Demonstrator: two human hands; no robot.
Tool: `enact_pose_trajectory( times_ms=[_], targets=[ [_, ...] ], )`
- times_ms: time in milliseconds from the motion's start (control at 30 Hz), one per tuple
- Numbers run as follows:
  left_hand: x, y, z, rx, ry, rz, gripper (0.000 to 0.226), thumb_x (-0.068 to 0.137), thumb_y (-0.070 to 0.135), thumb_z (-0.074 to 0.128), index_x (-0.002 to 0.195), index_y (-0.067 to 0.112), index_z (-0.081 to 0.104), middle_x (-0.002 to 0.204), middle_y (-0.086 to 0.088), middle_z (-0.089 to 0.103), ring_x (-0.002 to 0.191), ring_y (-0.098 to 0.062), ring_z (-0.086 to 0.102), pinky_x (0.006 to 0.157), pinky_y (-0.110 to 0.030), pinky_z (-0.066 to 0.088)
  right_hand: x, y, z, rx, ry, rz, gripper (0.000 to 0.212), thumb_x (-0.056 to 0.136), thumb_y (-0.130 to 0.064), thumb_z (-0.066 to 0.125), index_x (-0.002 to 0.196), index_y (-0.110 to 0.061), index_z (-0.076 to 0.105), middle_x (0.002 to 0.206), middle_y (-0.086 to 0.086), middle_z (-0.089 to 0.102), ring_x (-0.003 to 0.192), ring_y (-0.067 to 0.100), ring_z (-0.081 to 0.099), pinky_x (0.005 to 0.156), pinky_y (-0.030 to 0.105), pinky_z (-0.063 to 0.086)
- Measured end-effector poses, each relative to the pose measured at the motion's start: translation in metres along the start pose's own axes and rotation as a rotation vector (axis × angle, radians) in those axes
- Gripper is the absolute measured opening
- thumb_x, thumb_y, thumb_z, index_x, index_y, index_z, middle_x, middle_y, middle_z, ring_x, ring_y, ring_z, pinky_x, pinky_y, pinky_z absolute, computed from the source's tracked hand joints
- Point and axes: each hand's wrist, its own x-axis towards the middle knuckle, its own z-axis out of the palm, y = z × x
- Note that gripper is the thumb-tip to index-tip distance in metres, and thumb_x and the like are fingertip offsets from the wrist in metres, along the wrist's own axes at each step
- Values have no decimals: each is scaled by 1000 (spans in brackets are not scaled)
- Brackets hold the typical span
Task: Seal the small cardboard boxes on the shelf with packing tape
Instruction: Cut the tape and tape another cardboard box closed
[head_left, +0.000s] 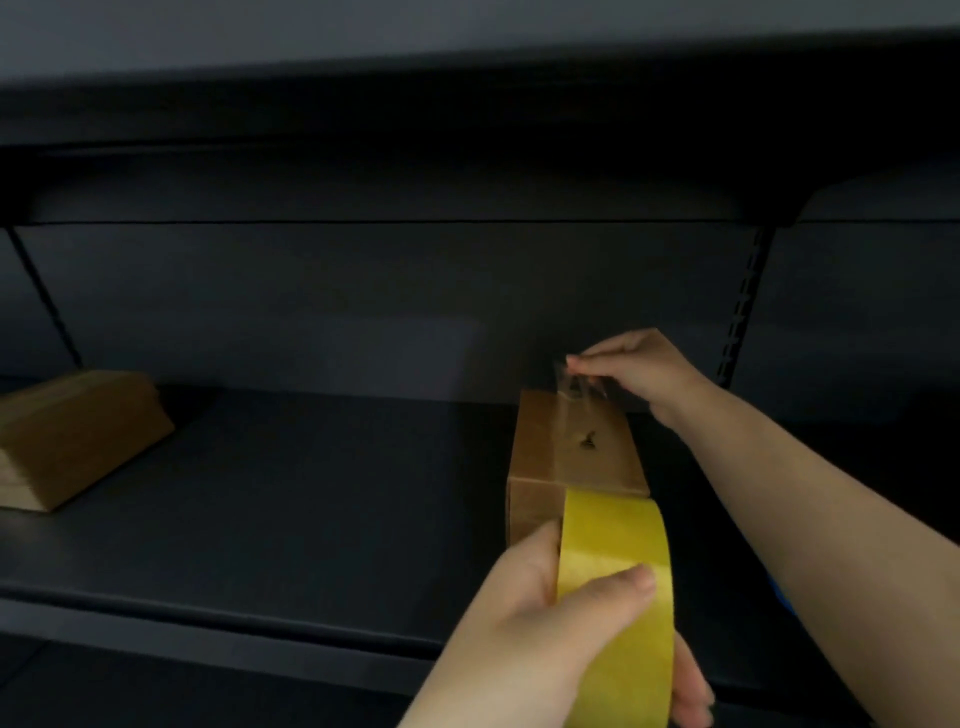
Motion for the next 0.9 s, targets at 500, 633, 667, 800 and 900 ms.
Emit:
enact_pose_trajectory(
  times_ms=[500,633,667,800,900],
  targets=[
    [3,-6,-13,51,59,-36,43,66,25,67,108,15,63,75,-17,68,70,-28,66,76,-41,54,5,12,0,11,3,88,15,70,-29,78,78,-17,73,86,1,69,81,8,57,59,20,35],
    [3,-8,-12,17,53,-28,40,70,22,64,108,11,60,67,-17,67,59,-24,66,61,-30,54,5,15,1,6,13,88,10,70,-28,78,71,-20,72,80,-2,68,79,7,57,59,20,36],
    [3,-8,-12,8,41,-28,39,71,22,65,108,11,60,67,-17,67,59,-24,66,60,-29,55,5,15,1,2,10,86,10,70,-27,78,70,-20,72,78,-3,68,78,6,57,58,19,36],
    [5,-13,-16,70,79,-1,42,69,24,66,110,15,61,74,-18,67,66,-24,66,68,-31,52,3,22,6,20,13,115,12,71,-24,79,73,-16,70,77,-1,67,73,9,60,54,19,40],
    [6,-17,-17,103,113,-2,48,64,27,70,110,18,62,81,-19,67,74,-26,66,76,-34,52,3,24,11,85,13,216,17,72,-23,76,81,-11,67,82,6,66,77,18,63,60,25,47]
  ],
)
